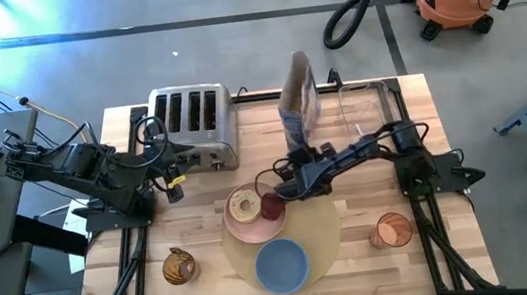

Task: Arrange a breakfast setting
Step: Pour the cereal into the blue bowl

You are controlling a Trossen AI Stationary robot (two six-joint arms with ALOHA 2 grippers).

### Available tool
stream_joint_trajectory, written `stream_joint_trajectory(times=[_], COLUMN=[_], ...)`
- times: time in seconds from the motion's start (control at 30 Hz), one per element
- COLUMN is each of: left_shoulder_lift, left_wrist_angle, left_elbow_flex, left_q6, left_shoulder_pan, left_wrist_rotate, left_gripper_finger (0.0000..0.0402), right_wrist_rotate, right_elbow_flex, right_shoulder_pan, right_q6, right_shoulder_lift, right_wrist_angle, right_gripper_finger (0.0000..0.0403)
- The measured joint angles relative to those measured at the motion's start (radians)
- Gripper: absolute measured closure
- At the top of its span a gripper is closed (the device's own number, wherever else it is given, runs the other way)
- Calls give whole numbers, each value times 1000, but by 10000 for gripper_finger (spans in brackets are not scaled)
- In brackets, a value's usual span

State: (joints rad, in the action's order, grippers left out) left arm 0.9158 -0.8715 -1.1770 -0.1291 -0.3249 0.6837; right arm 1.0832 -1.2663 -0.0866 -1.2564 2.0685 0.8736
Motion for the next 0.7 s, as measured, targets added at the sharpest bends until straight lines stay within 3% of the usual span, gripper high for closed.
stream_joint_trajectory(times=[0.27,0.7], left_shoulder_lift=[0,0], left_wrist_angle=[-4,-5], left_elbow_flex=[0,0], left_q6=[0,0], left_shoulder_pan=[0,0], left_wrist_rotate=[0,0], left_gripper_finger=[252,252], right_wrist_rotate=[-1,-80], right_elbow_flex=[0,22], right_shoulder_pan=[-34,-27], right_q6=[-131,-227], right_shoulder_lift=[-27,-28], right_wrist_angle=[174,164], right_gripper_finger=[333,332])
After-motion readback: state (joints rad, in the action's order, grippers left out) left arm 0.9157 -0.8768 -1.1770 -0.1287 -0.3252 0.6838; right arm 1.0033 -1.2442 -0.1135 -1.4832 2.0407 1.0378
